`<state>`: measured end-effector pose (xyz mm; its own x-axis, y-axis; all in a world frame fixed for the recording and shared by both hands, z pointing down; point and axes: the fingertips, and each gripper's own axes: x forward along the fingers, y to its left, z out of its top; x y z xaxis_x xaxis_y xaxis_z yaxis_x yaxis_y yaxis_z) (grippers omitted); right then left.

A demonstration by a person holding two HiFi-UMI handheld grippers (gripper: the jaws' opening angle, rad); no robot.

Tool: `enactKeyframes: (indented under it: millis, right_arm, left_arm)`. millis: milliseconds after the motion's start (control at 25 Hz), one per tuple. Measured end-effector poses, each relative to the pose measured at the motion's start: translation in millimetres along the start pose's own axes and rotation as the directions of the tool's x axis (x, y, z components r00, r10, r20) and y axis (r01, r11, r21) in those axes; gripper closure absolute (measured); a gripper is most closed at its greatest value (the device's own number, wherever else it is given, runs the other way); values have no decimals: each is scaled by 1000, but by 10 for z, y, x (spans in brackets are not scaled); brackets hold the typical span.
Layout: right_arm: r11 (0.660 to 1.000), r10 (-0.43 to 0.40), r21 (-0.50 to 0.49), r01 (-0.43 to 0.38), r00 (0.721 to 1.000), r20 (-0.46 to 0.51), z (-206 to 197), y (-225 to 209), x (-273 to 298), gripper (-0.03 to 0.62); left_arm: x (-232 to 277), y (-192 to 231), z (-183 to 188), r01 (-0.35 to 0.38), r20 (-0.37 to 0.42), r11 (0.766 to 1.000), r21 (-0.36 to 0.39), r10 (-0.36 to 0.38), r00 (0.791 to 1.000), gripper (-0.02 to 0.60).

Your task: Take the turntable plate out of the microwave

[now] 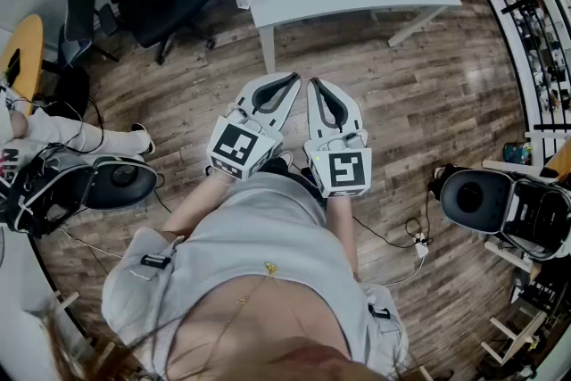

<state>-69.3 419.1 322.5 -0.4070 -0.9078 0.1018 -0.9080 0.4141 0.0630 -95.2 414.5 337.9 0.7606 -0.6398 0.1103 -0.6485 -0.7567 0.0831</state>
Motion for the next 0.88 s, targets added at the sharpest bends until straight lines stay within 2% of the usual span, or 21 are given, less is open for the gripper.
enactKeyframes:
  millis: [200, 240, 280, 320, 560, 880]
  right_arm:
    - [1000, 16, 20, -17, 1000, 11, -29, -21, -23, 563]
    - [1000, 17, 26, -17, 1000, 8, -29, -30, -27, 528]
    - [999, 27, 29, -27, 1000, 14, -41, -31, -34, 510]
    - [999, 42, 31, -43, 999, 25, -61, -28, -43, 507]
    - [997, 75, 31, -76, 997, 34, -124, -53, -51, 487]
    - [998, 55, 21, -55, 998, 15, -175, -230, 65, 484]
  left_arm:
    - [29, 14, -4, -9, 3, 1000, -3, 9, 1000, 544]
    - [29, 24, -4, -15, 6, 1000, -3, 15, 1000, 526]
    - [30, 34, -8, -20, 7, 1000, -2, 20, 1000, 473]
    - [31, 43, -15, -26, 5, 1000, -1, 26, 1000, 459]
    - [44, 77, -64, -43, 1, 999, -22, 43, 999, 459]
    - [202, 141, -66, -40, -12, 999, -34, 40, 999, 456]
